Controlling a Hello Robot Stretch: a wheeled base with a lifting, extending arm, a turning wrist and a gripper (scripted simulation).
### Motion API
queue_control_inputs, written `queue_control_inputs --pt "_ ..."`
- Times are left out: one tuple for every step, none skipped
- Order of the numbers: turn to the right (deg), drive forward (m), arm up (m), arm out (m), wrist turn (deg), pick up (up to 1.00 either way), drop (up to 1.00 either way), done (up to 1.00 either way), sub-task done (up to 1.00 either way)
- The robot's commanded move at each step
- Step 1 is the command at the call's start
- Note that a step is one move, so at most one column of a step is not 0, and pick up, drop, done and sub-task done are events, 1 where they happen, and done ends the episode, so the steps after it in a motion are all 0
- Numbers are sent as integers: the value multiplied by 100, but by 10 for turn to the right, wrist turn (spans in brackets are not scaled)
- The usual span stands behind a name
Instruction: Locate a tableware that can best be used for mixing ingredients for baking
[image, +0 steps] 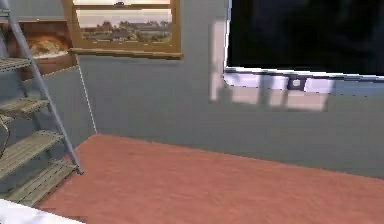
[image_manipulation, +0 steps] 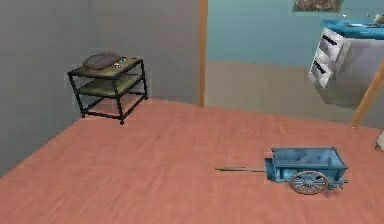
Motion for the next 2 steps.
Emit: queue_control_inputs --pt "450 0 0 0 0 0 0 0 0" --pt "390 0 0 0 0 0 0 0 0"
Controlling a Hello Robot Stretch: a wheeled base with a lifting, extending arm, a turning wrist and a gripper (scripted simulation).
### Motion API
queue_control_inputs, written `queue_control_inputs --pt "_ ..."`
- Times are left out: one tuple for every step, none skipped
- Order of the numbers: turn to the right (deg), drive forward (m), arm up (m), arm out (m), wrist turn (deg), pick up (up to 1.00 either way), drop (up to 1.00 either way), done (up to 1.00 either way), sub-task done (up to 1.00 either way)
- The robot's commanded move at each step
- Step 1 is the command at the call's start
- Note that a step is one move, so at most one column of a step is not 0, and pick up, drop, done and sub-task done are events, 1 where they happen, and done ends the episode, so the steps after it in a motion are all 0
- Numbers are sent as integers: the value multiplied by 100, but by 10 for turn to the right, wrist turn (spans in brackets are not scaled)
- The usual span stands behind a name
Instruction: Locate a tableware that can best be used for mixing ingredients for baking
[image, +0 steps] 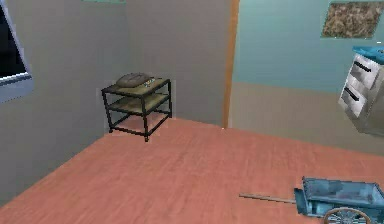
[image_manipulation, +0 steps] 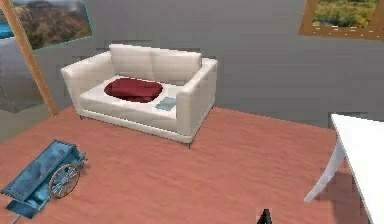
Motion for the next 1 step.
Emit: queue_control_inputs --pt "0 30 0 0 0 0 0 0 0"
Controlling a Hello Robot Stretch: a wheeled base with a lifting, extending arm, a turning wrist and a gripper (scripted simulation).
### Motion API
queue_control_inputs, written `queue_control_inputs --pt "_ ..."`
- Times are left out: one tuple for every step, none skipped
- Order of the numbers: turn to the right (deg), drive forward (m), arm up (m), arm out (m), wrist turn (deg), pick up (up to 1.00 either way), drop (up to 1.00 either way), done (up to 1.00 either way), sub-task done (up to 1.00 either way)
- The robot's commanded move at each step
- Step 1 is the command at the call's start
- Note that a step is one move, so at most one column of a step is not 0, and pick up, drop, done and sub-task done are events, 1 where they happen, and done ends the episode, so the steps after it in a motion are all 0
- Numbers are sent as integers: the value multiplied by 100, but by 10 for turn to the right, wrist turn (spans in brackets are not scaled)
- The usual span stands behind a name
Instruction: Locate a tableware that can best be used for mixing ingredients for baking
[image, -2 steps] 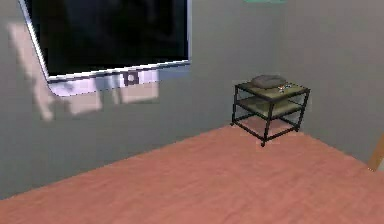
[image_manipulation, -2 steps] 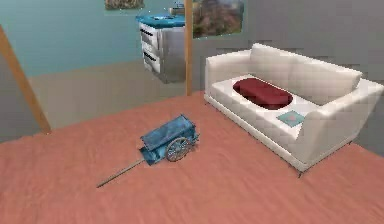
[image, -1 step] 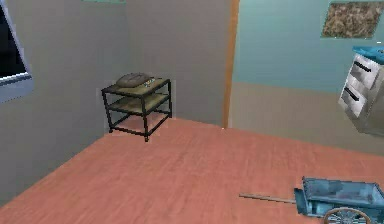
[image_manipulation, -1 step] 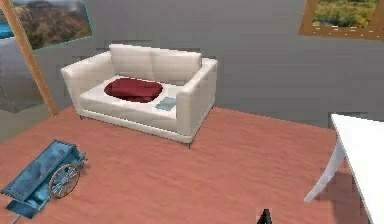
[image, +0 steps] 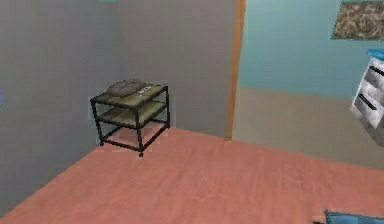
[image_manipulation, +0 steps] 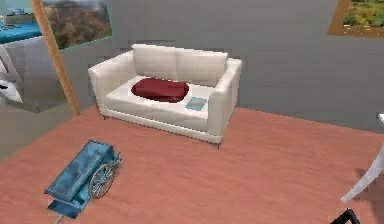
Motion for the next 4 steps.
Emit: queue_control_inputs --pt "180 0 0 0 0 0 0 0 0" --pt "0 5 0 0 0 0 0 0 0" --pt "-450 0 0 0 0 0 0 0 0" --pt "-450 0 0 0 0 0 0 0 0"
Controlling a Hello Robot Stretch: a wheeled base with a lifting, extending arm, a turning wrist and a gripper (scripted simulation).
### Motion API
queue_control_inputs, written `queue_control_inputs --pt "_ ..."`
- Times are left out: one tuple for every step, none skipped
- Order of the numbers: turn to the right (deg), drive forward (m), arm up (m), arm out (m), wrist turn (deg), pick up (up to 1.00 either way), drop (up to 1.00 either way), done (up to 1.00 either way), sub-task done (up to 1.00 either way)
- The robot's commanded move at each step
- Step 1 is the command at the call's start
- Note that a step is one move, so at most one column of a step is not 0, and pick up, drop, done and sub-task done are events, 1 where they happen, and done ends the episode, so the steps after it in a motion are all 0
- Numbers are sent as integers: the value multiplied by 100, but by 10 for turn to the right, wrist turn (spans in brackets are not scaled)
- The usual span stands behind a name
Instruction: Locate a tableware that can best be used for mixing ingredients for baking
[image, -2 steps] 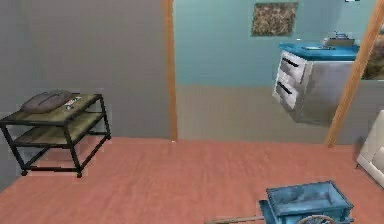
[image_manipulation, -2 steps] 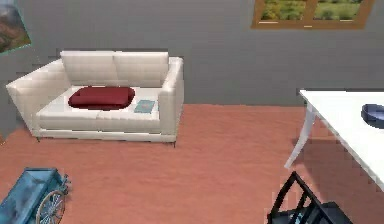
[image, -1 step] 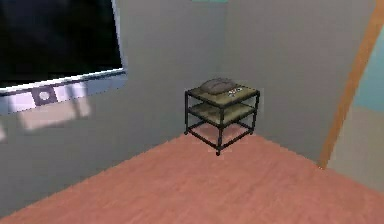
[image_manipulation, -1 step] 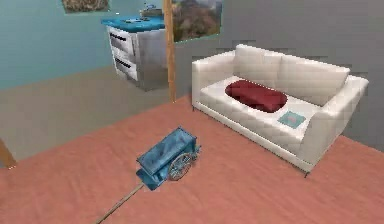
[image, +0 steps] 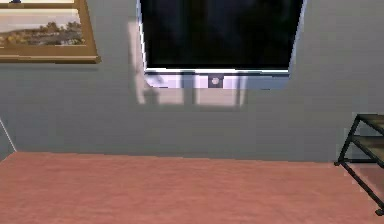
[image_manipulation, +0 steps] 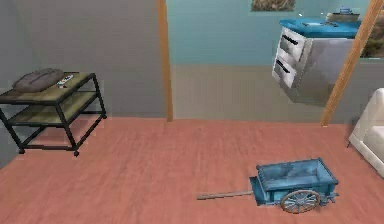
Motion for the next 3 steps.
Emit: queue_control_inputs --pt "-120 0 0 0 0 0 0 0 0" --pt "0 5 0 0 0 0 0 0 0" --pt "-450 0 0 0 0 0 0 0 0"
